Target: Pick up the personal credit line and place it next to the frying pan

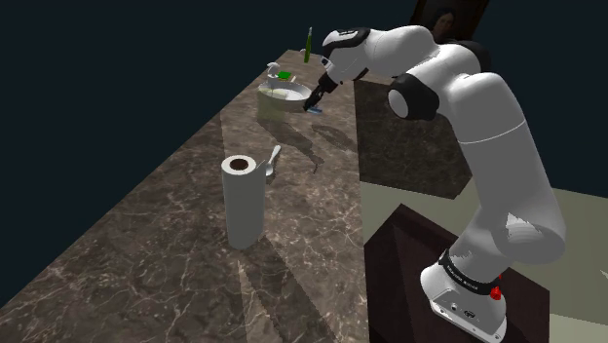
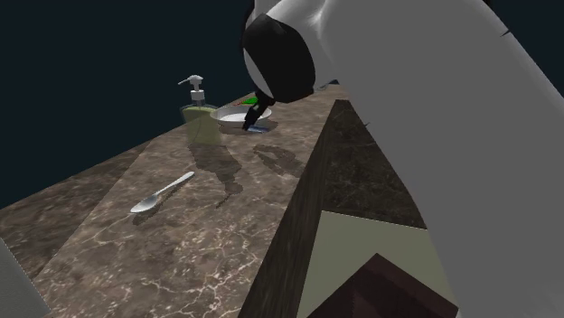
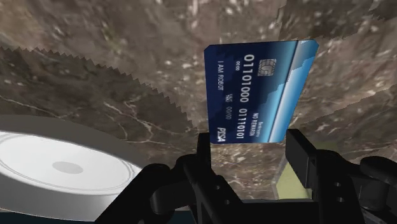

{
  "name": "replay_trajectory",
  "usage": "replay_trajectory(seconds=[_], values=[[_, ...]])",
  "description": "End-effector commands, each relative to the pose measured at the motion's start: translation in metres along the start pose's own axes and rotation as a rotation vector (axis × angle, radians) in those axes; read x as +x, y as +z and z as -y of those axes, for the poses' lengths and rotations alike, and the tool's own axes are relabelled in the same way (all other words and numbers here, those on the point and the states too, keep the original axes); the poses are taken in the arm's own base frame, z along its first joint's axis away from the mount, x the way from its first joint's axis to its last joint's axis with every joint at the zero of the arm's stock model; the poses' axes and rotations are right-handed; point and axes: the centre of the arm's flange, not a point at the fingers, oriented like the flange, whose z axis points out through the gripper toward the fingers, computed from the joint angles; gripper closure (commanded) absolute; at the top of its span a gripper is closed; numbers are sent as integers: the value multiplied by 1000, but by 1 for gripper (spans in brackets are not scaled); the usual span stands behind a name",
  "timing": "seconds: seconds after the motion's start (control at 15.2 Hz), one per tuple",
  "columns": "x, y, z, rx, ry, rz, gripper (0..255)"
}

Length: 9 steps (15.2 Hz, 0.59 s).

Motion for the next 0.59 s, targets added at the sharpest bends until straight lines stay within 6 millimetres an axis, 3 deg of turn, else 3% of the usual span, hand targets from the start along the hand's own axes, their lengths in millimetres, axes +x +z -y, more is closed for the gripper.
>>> replay_trajectory(seconds=[0.0, 0.26, 0.53], values=[[-5, 10, 0, 0, 0, 0, 255], [-17, 27, 0, 0, 0, 0, 255], [-19, 30, 0, 0, 0, 0, 255]])
